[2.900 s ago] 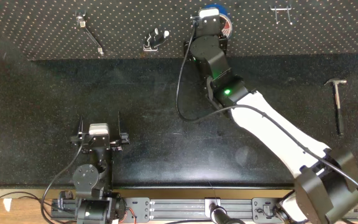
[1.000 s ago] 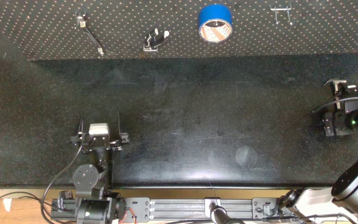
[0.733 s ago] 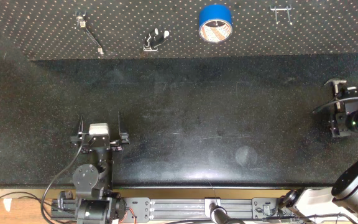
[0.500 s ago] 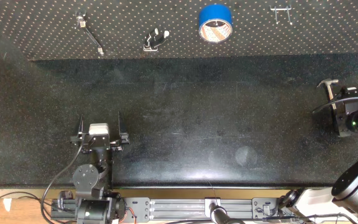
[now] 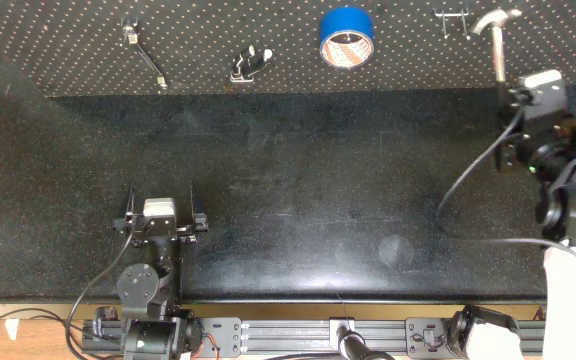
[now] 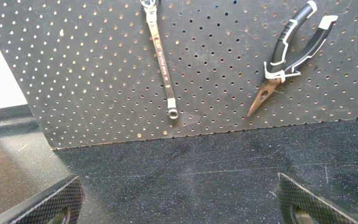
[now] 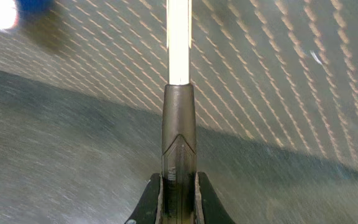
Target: Place Tools Onto Pegboard
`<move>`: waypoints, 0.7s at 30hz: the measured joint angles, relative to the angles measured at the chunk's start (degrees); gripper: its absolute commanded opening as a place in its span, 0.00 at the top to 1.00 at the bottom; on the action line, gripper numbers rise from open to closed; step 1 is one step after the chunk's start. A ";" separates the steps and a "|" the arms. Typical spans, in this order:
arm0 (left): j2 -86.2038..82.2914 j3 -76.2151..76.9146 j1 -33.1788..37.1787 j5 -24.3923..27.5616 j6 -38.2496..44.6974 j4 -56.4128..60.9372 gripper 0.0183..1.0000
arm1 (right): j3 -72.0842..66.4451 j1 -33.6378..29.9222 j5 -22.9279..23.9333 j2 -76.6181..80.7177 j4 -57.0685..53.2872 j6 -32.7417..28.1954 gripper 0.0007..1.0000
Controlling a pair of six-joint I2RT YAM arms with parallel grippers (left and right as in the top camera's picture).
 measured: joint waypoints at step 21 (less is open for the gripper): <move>0.00 0.00 0.00 0.02 0.00 0.00 0.00 | 0.02 7.08 1.62 16.02 9.20 4.92 0.39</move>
